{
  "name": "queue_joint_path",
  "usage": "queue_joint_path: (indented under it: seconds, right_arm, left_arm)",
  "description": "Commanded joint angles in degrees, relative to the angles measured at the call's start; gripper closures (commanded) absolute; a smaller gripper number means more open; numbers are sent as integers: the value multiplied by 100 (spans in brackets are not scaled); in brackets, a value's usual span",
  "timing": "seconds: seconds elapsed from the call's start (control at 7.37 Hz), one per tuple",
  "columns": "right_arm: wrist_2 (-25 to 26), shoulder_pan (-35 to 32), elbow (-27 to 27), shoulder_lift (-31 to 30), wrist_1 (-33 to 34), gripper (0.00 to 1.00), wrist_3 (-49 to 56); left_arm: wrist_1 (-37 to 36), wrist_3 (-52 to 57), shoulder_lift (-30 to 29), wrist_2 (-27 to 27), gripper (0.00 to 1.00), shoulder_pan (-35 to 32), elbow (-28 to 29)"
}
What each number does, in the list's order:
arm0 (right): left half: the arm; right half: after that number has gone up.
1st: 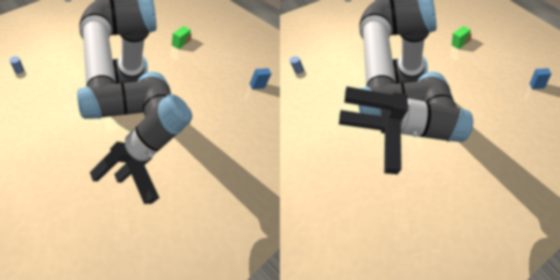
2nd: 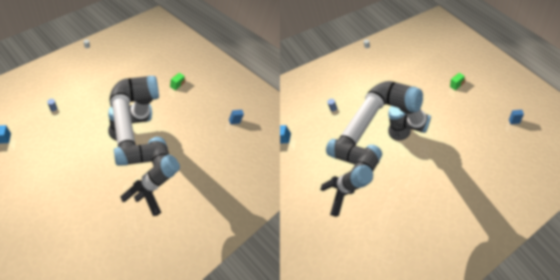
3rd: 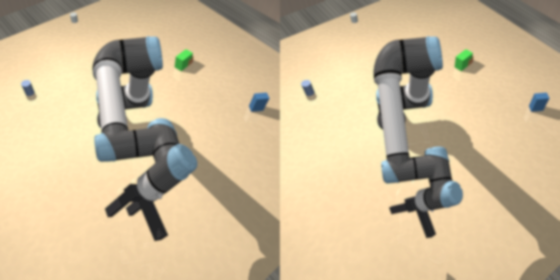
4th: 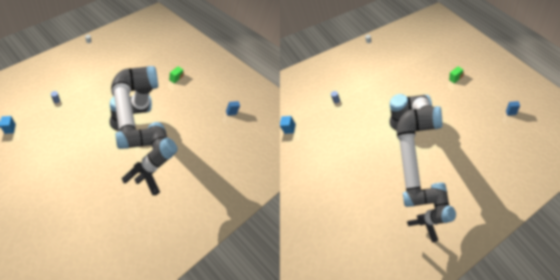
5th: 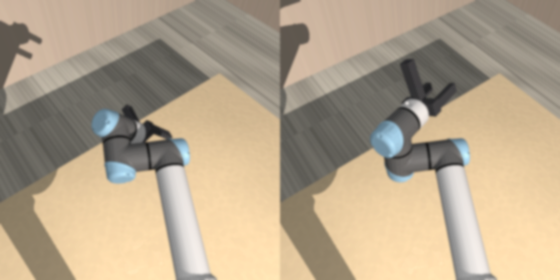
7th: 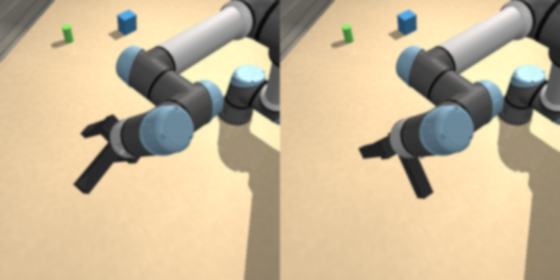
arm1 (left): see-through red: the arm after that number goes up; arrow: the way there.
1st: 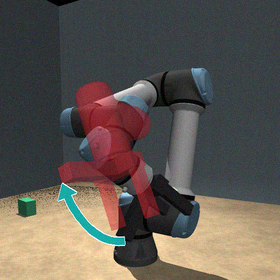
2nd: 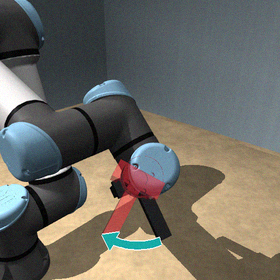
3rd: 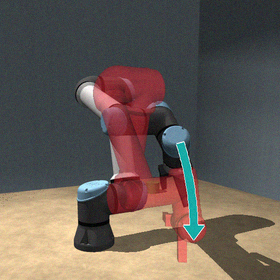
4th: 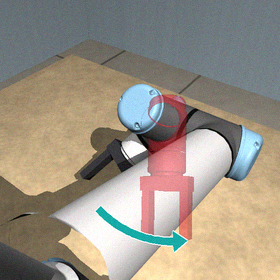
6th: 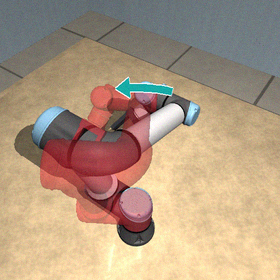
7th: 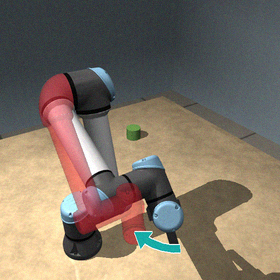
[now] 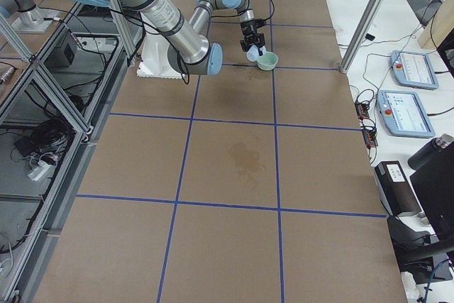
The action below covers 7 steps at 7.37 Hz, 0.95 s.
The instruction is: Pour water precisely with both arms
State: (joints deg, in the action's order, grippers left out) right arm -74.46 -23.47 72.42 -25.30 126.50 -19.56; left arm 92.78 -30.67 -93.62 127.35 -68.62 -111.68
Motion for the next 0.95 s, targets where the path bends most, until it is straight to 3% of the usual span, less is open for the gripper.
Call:
queue_joint_path:
  seconds: [0.0,0.27,0.41,0.81]
  right_arm:
    - [-33,-17,105,-9,-256,100,-39]
    - [-697,-305,498,-306,-1115,100,-83]
    - [-745,-429,1006,-561,-1223,100,-126]
    - [-1358,-842,2904,-2315,-3292,100,-1555]
  left_arm:
    - [3,-1,1,0,0,6,-3]
    - [12,-27,1,0,0,-2,-12]
    - [12,-36,1,9,0,-2,-20]
    - [12,-45,1,9,0,-2,-47]
